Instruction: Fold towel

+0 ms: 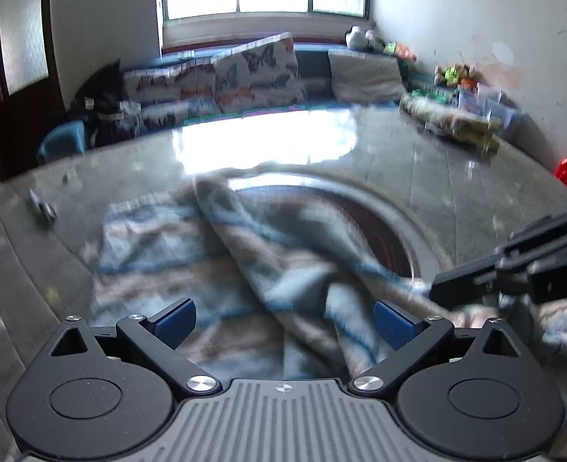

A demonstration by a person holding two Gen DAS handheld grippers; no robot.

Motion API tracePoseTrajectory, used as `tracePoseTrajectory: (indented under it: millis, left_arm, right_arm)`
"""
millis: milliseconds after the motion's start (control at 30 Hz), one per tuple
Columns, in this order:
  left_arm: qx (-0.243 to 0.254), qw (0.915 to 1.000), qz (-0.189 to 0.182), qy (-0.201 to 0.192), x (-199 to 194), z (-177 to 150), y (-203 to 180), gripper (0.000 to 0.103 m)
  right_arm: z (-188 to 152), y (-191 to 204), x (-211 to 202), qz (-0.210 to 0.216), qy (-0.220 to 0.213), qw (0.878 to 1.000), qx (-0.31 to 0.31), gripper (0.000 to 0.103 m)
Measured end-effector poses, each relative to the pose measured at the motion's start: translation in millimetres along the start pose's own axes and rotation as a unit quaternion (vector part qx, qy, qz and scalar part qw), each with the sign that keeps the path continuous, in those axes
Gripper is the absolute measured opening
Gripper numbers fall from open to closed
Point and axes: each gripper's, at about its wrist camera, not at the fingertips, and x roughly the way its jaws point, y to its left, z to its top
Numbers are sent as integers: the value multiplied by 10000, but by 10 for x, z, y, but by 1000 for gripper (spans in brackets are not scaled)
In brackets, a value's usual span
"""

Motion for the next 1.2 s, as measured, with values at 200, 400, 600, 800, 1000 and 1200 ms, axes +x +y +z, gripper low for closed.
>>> tracePoseTrajectory:
  millis: [200,400,600,800,1000,1200]
  left_arm:
    - [-423,9987,-52,-273,-149,248,156,99]
    - [-524,9974,-495,-69,-78,394,94,99]
    - [-556,9967,-473,362,174,359,10,84]
    - [-914,9914,-646,684,301,224,174,33]
    - [-1242,9885,-617,609,214,212,302,32]
    - [-1502,9850,-647,552,163,235,341,32]
  right_arm:
    - [-32,324,-158,-404,-485,9947,-811,3]
    - [-187,878,-119,-528,-797,9708,-2200,3]
    - [-297,1096,29,-468,-842,9591,-2662,3]
    - [-299,1118,23,-438,-906,9591,-2644,7]
    - [-199,929,-63,-403,-876,9770,-1899,39]
    - [-117,789,28,36,-639,9922,-1065,39]
